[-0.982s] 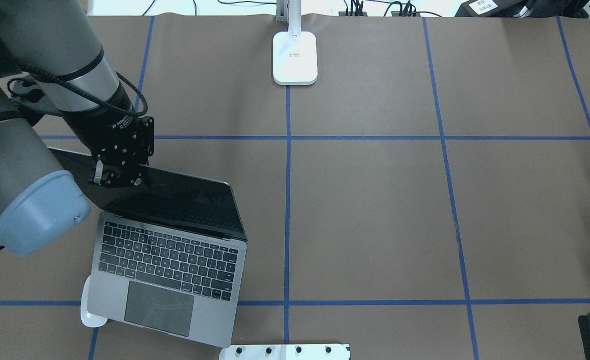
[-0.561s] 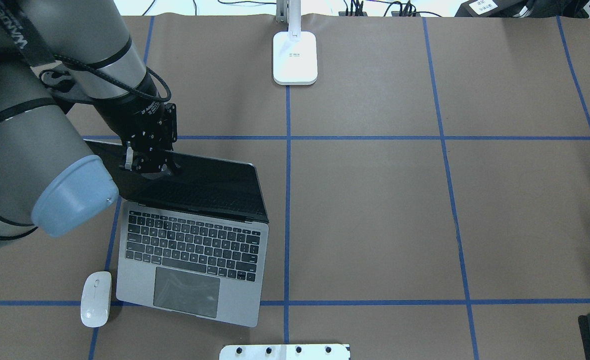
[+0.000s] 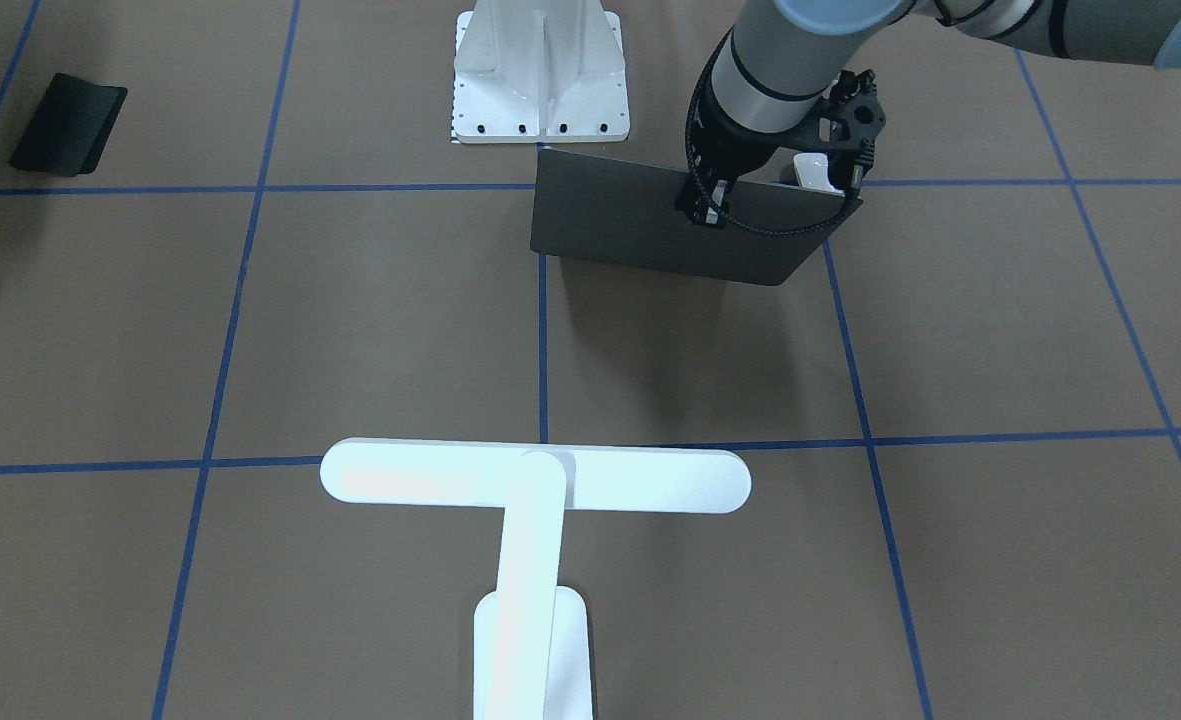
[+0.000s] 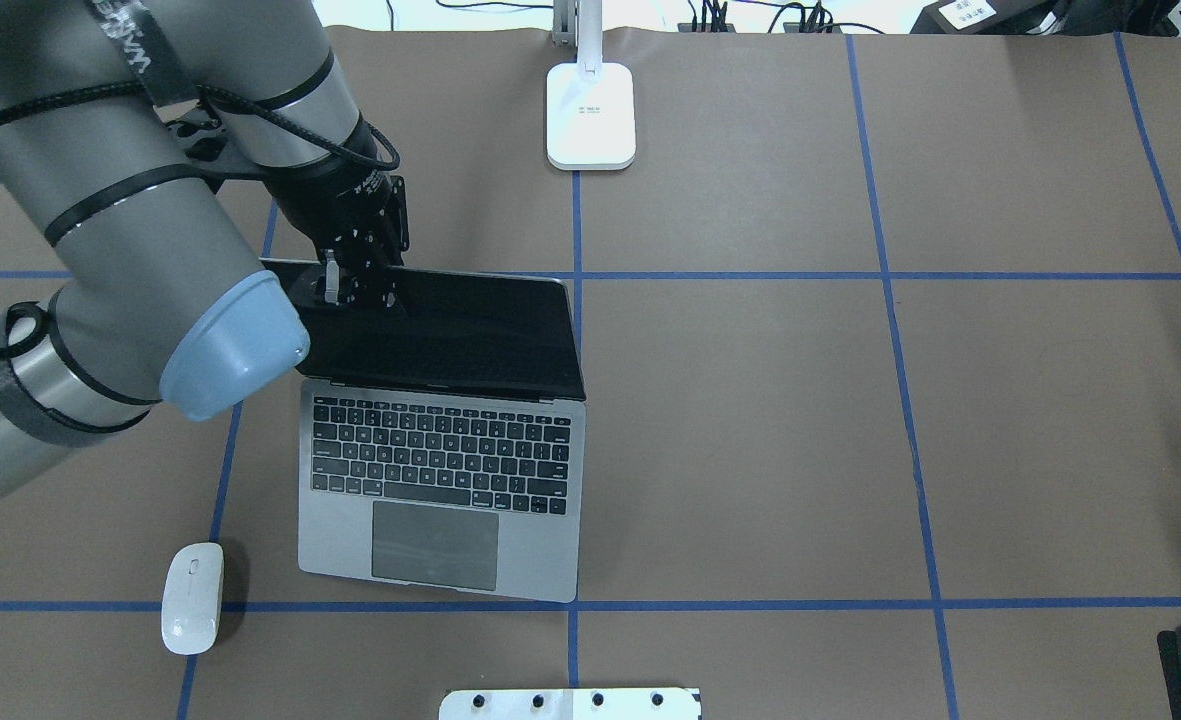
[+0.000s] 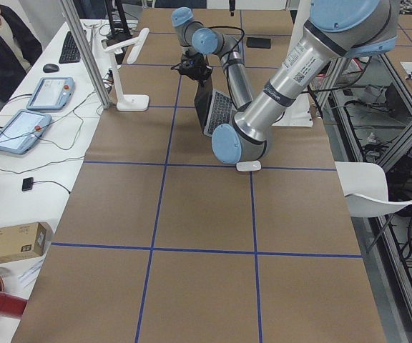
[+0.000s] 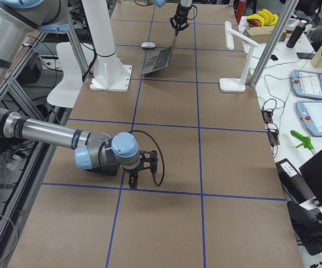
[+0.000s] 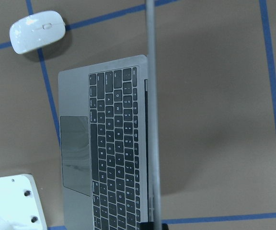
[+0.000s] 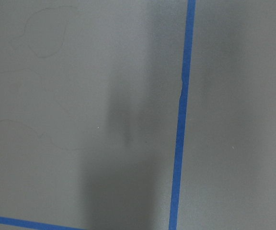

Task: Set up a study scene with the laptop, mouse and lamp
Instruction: 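Slide the laptop with the left gripper toward the white lamp base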

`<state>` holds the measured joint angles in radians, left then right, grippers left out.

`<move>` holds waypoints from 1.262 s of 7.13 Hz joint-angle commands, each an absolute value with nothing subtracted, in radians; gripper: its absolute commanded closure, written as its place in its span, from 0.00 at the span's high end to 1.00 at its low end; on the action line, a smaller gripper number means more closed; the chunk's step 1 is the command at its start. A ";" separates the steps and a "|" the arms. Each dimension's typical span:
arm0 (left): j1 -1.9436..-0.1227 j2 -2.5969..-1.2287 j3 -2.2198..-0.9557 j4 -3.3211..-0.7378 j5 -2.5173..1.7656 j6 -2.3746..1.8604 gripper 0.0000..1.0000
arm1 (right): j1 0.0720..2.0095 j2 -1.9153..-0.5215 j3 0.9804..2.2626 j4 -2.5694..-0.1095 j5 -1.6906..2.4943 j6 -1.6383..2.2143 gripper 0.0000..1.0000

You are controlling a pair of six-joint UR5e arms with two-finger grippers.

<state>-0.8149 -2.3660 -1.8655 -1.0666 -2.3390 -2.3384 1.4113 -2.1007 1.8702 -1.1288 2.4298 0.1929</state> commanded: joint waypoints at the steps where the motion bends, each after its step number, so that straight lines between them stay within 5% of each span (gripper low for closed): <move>1: -0.815 -2.398 -1.826 -1.091 -2.336 -2.370 0.00 | 1.411 -2.100 1.870 -1.131 2.430 0.193 1.00; 9: -0.812 -2.436 -1.674 -1.356 -2.201 -2.510 0.00 | 1.411 -2.100 1.865 -1.134 2.433 0.195 1.00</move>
<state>-0.8136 -2.4155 -1.6983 -1.3388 -2.2301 -2.5046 1.4113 -2.1000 1.8660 -1.1330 2.4329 0.1947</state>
